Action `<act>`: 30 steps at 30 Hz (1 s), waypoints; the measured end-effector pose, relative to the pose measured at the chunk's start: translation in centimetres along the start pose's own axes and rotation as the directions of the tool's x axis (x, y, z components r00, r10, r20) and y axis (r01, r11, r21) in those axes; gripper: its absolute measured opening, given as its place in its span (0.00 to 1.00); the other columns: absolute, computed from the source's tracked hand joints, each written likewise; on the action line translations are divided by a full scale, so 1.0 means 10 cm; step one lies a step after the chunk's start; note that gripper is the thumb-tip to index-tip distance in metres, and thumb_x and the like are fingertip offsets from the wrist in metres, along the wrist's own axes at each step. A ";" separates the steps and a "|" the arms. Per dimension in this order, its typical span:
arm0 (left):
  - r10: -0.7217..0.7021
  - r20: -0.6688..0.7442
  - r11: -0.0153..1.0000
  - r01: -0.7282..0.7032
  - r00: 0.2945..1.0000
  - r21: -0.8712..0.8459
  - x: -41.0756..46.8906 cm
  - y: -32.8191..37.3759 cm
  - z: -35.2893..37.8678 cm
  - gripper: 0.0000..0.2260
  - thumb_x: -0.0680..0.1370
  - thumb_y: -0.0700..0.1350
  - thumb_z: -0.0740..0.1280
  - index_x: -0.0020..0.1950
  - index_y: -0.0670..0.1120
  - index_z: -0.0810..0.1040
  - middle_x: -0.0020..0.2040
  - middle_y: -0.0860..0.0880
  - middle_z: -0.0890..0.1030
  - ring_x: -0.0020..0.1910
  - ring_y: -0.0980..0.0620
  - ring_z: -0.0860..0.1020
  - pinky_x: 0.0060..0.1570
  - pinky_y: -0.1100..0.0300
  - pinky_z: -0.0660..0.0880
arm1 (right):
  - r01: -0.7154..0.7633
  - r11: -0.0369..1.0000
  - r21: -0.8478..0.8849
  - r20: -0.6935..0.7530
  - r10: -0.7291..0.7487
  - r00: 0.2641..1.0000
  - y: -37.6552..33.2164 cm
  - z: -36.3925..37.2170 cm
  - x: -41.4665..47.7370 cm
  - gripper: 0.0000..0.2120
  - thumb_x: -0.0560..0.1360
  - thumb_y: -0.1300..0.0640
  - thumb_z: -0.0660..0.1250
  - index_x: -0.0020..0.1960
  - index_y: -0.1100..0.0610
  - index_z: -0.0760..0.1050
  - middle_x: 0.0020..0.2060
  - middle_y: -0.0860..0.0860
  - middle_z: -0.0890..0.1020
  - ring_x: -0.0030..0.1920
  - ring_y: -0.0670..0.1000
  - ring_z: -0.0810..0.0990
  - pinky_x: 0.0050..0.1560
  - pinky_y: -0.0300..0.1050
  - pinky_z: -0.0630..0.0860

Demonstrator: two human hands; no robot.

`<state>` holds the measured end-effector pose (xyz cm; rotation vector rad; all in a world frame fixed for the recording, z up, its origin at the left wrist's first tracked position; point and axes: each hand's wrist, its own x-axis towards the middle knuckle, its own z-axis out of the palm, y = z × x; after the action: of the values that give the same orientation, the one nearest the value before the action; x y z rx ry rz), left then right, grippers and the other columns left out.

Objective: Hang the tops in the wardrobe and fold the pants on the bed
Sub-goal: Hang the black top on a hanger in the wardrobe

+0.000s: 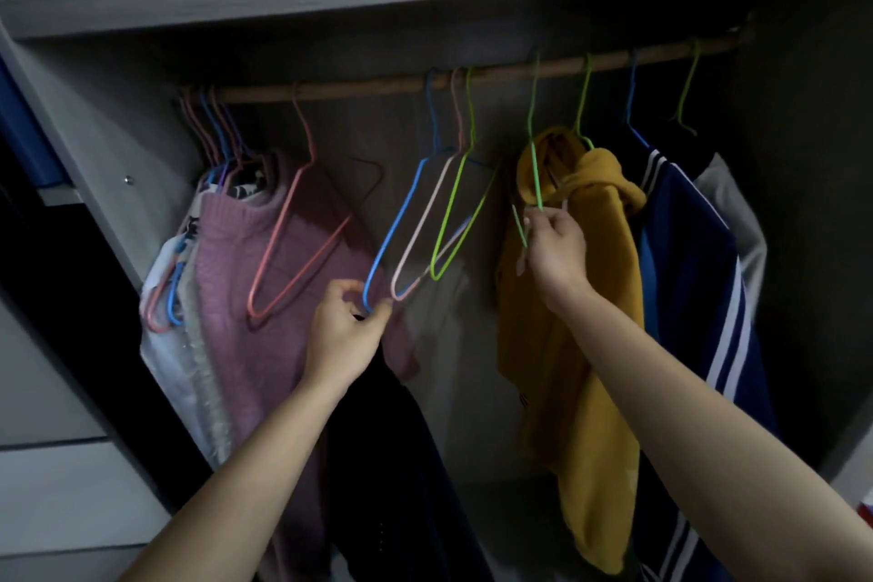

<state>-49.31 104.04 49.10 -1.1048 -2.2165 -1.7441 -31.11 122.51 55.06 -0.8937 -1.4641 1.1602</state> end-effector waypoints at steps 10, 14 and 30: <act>-0.072 0.161 0.993 0.085 0.984 -0.076 -0.20 0.07 0.12 0.16 0.73 0.49 0.75 0.58 0.52 0.75 0.36 0.52 0.71 0.30 0.61 0.69 0.33 0.70 0.67 | 0.061 0.998 -0.001 0.016 -0.061 0.998 -0.01 -0.34 -0.03 0.12 0.83 0.49 0.59 0.59 0.51 0.78 0.33 0.48 0.83 0.28 0.45 0.79 0.28 0.37 0.73; 0.000 0.138 0.988 0.021 0.990 -0.152 -0.21 0.18 0.13 0.20 0.70 0.66 0.70 0.56 0.56 0.79 0.30 0.57 0.70 0.29 0.62 0.70 0.33 0.71 0.67 | 0.061 0.986 -0.154 -0.030 -0.067 0.997 0.07 -0.36 -0.03 0.15 0.83 0.46 0.59 0.65 0.50 0.75 0.48 0.48 0.83 0.44 0.48 0.83 0.42 0.45 0.79; -0.073 0.205 0.983 0.105 0.976 -0.148 -0.25 0.28 0.18 0.11 0.74 0.35 0.71 0.49 0.51 0.82 0.24 0.58 0.71 0.24 0.61 0.67 0.27 0.69 0.63 | 0.185 0.796 -0.577 0.189 -0.090 0.978 -0.32 0.28 0.05 0.19 0.84 0.46 0.55 0.54 0.60 0.77 0.54 0.63 0.81 0.58 0.65 0.78 0.54 0.52 0.73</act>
<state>-45.21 104.67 49.51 -1.2844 -2.3070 -1.9562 -33.83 121.54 58.25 -1.1073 -2.0421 0.6643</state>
